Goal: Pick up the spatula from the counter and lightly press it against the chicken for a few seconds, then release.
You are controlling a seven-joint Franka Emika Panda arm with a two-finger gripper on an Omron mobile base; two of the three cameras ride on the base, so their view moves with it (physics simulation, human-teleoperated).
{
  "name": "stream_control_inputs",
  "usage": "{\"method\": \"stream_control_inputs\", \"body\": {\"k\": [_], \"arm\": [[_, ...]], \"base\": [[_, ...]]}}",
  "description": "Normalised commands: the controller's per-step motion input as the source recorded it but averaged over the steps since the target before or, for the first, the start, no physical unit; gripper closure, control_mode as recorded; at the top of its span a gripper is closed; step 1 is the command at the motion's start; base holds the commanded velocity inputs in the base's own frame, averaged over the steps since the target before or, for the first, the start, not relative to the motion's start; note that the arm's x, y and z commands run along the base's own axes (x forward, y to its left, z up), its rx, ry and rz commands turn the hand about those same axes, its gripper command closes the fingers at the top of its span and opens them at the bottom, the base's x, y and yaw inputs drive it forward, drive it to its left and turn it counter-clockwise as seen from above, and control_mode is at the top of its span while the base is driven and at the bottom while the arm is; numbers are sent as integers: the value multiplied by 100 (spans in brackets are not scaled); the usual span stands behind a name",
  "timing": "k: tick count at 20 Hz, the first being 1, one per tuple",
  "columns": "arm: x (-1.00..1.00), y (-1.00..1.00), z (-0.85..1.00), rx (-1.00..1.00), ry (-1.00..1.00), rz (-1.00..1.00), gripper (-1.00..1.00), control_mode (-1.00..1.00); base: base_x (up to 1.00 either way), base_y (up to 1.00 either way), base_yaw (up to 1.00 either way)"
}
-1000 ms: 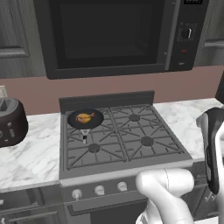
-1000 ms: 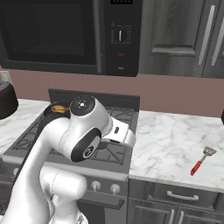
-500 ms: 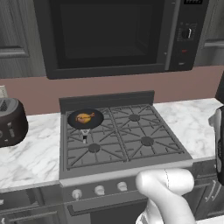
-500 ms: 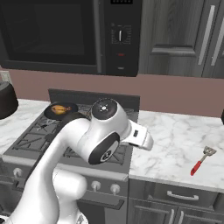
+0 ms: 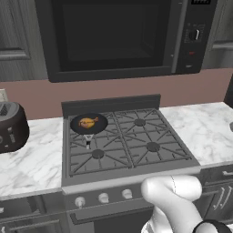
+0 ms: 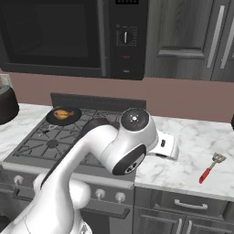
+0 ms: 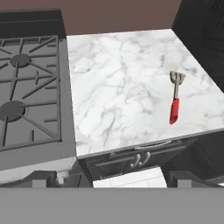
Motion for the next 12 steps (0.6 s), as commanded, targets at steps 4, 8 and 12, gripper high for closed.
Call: {"method": "stream_control_inputs", "body": {"k": [4,8,12], "arm": [[2,-40,-15,0,0,4,-100,-100],[12,-36,-17,0,0,2,-100,-100],[13,-16,-7,0,0,1,-100,-100]], "base": [[0,0,0],[0,0,0],[0,0,0]]}}
